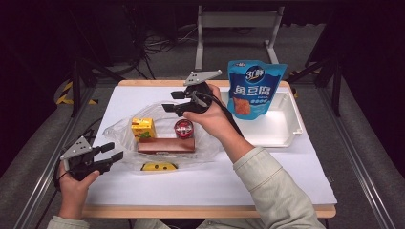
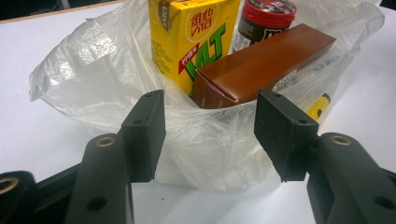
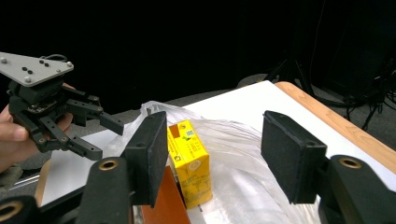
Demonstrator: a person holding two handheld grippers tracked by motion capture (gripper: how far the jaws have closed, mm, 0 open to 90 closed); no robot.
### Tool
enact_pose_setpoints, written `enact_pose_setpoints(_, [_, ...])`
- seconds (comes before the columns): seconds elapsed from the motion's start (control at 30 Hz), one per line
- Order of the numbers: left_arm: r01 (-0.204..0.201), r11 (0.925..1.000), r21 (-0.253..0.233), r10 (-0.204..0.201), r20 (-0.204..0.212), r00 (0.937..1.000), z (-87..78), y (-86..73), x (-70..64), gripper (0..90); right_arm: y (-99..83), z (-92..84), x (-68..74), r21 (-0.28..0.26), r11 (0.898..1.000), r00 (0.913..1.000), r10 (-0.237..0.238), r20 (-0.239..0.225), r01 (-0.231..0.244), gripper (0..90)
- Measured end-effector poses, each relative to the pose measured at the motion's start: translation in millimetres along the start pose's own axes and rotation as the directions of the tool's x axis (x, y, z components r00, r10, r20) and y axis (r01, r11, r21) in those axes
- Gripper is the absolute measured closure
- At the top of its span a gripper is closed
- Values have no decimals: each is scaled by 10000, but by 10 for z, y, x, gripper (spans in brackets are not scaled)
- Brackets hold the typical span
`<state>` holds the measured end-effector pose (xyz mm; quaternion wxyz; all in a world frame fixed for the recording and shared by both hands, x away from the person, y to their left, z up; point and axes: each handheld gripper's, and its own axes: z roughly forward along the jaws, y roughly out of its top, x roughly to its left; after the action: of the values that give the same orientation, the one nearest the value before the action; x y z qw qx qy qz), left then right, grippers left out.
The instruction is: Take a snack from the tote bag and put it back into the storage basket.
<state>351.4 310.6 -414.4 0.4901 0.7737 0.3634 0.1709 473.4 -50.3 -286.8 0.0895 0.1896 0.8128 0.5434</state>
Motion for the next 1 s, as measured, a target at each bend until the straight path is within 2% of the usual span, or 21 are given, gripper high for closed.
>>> enact_pose_setpoints(0.37, [6,10000,-25,-6,11,10000,9,4,3,443,-10,239,13,134,9999,9996,-10,-280,13,375])
enact_pose_setpoints(0.57, [-33,10000,-54,33,20,10000,13,6,6,442,-60,381,11,34,9997,9992,-244,-315,245,359])
enact_pose_setpoints(0.67, [15,10000,-66,-15,29,10000,13,5,6,442,-80,465,24,40,9999,9988,-128,-472,130,359])
enact_pose_setpoints(0.83, [24,10000,-81,-24,41,10000,10,3,9,443,-130,616,43,461,9988,9984,-149,-542,174,359])
enact_pose_setpoints(1.0, [-21,10000,-63,21,41,10000,4,5,16,443,-183,748,43,635,9977,9977,-199,-643,240,340])
